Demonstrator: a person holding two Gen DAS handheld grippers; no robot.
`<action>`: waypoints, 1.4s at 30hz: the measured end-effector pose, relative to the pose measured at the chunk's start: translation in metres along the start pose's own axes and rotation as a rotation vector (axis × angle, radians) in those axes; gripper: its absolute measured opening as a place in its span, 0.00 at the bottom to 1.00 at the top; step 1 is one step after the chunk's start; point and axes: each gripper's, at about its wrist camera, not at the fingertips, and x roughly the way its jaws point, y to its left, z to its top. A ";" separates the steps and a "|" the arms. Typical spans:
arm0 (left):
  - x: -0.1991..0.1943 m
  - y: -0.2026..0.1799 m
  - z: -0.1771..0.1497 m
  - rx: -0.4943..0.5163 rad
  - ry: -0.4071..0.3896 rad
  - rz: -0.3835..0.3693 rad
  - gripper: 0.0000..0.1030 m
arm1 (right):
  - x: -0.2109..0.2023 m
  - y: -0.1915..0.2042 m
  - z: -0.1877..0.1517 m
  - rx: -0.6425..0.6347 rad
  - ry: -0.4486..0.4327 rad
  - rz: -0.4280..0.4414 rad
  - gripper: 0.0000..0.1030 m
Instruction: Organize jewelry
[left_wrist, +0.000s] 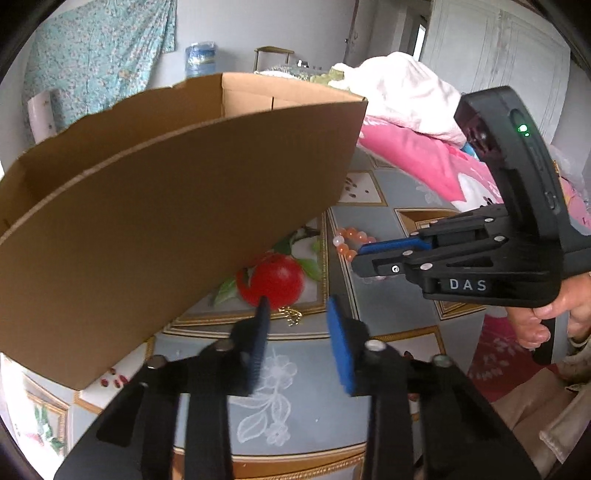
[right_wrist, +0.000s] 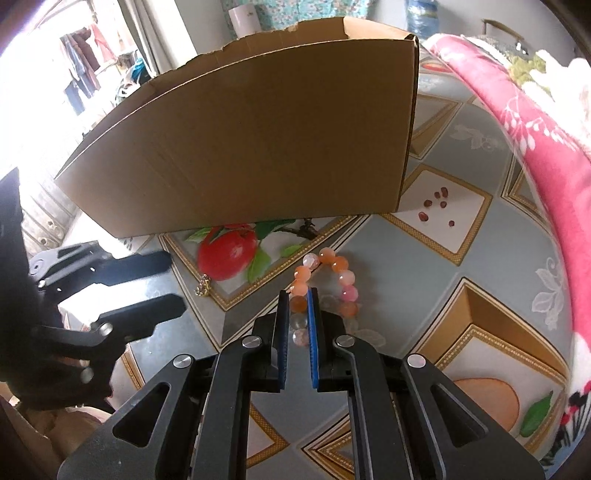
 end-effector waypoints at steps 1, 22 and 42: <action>0.001 0.001 0.000 -0.002 0.003 -0.007 0.22 | -0.002 0.000 -0.002 0.001 -0.001 0.002 0.07; 0.018 0.004 -0.003 -0.021 0.020 0.010 0.01 | -0.004 -0.001 -0.007 0.020 -0.027 0.006 0.07; -0.050 0.009 0.012 -0.055 -0.130 -0.075 0.00 | -0.069 -0.054 0.003 0.203 -0.193 0.209 0.07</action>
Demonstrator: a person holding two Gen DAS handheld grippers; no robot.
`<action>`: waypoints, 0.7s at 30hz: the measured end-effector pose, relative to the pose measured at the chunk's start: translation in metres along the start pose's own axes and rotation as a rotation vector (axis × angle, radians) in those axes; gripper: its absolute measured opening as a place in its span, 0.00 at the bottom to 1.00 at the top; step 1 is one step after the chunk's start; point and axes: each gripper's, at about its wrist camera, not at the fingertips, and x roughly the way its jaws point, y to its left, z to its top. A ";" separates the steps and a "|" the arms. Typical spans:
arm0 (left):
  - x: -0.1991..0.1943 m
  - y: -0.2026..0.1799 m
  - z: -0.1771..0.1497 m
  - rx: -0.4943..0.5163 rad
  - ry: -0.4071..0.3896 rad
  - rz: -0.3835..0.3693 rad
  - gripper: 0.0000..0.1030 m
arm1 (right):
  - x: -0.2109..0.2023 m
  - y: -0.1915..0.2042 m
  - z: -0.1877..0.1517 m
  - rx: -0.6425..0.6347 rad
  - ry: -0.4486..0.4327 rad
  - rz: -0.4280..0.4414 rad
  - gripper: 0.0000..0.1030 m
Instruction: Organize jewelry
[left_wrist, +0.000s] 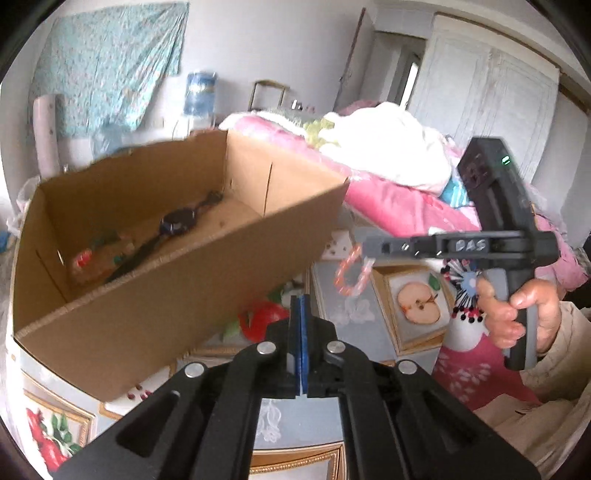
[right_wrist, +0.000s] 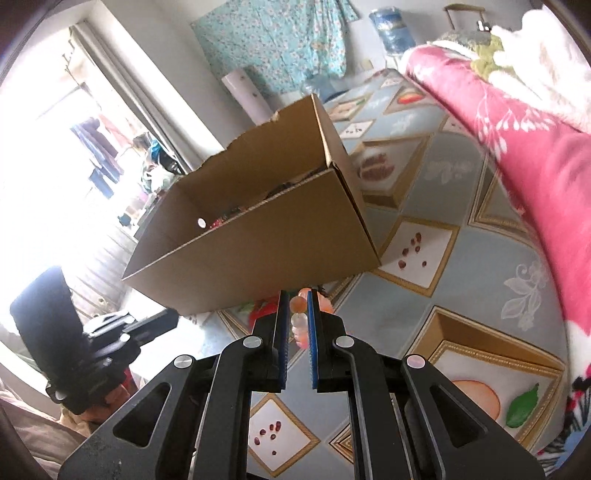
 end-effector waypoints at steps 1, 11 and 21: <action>0.005 0.001 -0.003 -0.011 0.023 -0.020 0.00 | 0.002 0.000 -0.001 -0.002 0.003 0.000 0.07; 0.065 -0.014 -0.024 0.090 0.197 0.093 0.20 | 0.020 -0.003 -0.007 0.015 0.027 0.036 0.07; 0.077 -0.017 -0.020 0.129 0.217 0.174 0.02 | 0.020 -0.011 -0.009 0.047 0.019 0.079 0.07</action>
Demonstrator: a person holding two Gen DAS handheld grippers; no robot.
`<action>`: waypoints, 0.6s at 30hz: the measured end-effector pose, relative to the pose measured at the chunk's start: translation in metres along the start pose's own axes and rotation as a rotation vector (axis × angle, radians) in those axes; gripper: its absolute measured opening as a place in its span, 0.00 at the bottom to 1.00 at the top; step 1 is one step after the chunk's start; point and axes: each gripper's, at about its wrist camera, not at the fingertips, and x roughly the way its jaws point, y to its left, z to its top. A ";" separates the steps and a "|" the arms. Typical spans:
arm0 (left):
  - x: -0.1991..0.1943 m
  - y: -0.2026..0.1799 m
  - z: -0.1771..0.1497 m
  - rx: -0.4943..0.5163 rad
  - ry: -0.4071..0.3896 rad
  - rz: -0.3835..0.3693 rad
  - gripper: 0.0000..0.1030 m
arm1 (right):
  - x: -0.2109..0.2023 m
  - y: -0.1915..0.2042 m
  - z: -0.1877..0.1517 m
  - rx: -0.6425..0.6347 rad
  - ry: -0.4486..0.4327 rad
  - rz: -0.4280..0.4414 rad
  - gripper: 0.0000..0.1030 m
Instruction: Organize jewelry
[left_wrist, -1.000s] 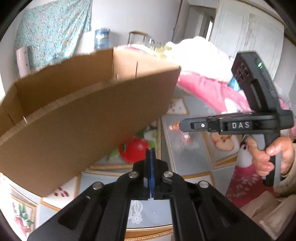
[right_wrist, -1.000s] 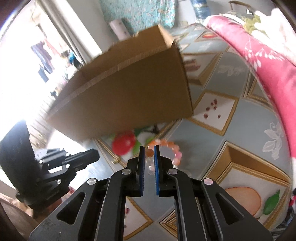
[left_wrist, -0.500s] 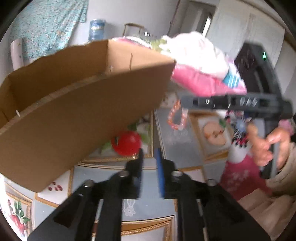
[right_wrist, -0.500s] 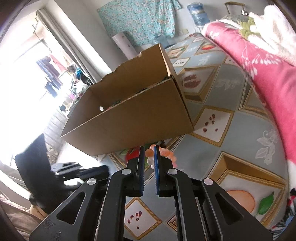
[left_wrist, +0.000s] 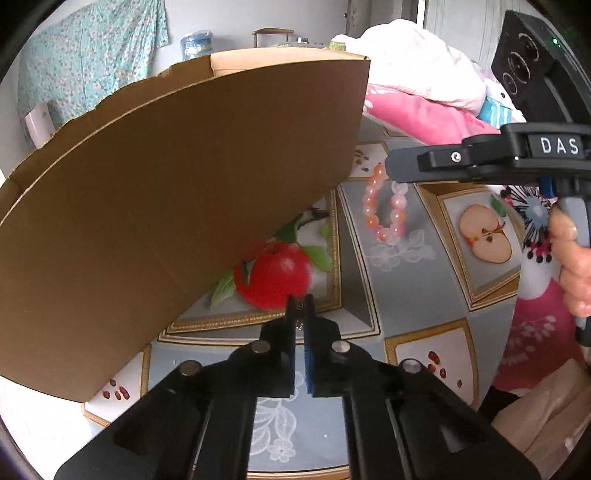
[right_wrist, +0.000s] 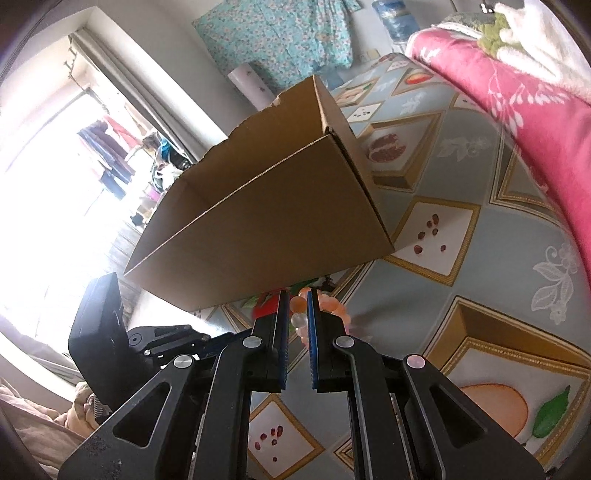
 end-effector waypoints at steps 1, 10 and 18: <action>0.000 0.000 0.000 0.001 -0.001 0.003 0.01 | -0.001 -0.002 0.000 0.005 -0.003 0.005 0.07; -0.044 0.005 0.007 -0.053 -0.072 -0.075 0.00 | -0.016 0.001 -0.001 -0.001 -0.038 0.035 0.07; -0.125 0.018 0.026 -0.087 -0.241 -0.070 0.00 | -0.049 0.022 0.008 -0.044 -0.113 0.090 0.07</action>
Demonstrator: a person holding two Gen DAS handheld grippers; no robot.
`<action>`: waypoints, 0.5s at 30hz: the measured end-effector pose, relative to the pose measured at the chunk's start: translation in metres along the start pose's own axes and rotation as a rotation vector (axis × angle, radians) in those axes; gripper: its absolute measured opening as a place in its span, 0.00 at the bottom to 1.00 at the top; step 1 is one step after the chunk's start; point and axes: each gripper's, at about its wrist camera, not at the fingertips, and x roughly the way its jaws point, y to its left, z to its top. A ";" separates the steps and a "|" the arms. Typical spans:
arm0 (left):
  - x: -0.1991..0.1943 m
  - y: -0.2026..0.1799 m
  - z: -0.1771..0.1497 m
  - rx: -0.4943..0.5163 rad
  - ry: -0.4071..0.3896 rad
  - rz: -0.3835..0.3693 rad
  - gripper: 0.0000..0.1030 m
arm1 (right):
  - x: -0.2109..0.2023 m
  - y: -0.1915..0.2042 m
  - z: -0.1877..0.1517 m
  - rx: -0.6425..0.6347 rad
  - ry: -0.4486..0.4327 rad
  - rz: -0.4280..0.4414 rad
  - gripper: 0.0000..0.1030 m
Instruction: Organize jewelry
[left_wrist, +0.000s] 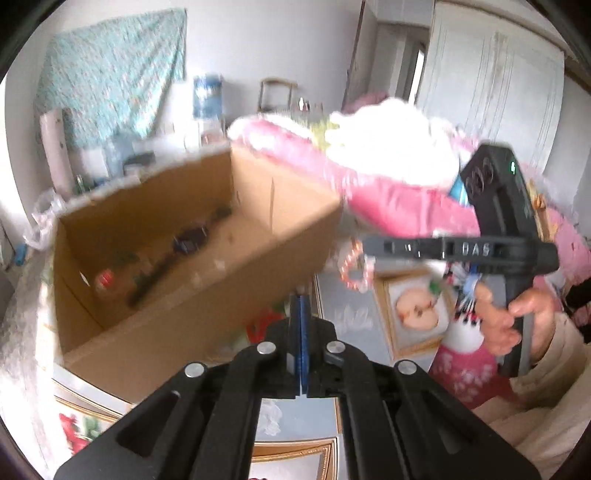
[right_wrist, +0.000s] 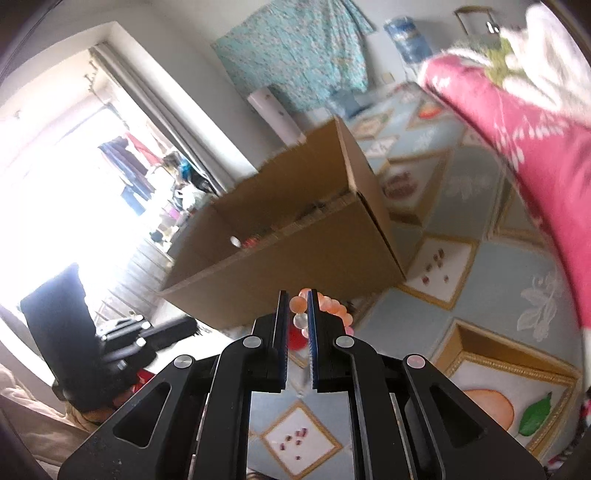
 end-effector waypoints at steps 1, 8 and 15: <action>-0.011 0.002 0.006 -0.003 -0.031 0.006 0.00 | -0.005 0.006 0.005 -0.012 -0.015 0.014 0.07; -0.050 0.034 0.043 -0.043 -0.163 0.063 0.00 | -0.017 0.044 0.051 -0.114 -0.100 0.105 0.07; -0.008 0.101 0.058 -0.178 -0.017 0.111 0.00 | 0.024 0.052 0.091 -0.166 -0.070 0.115 0.07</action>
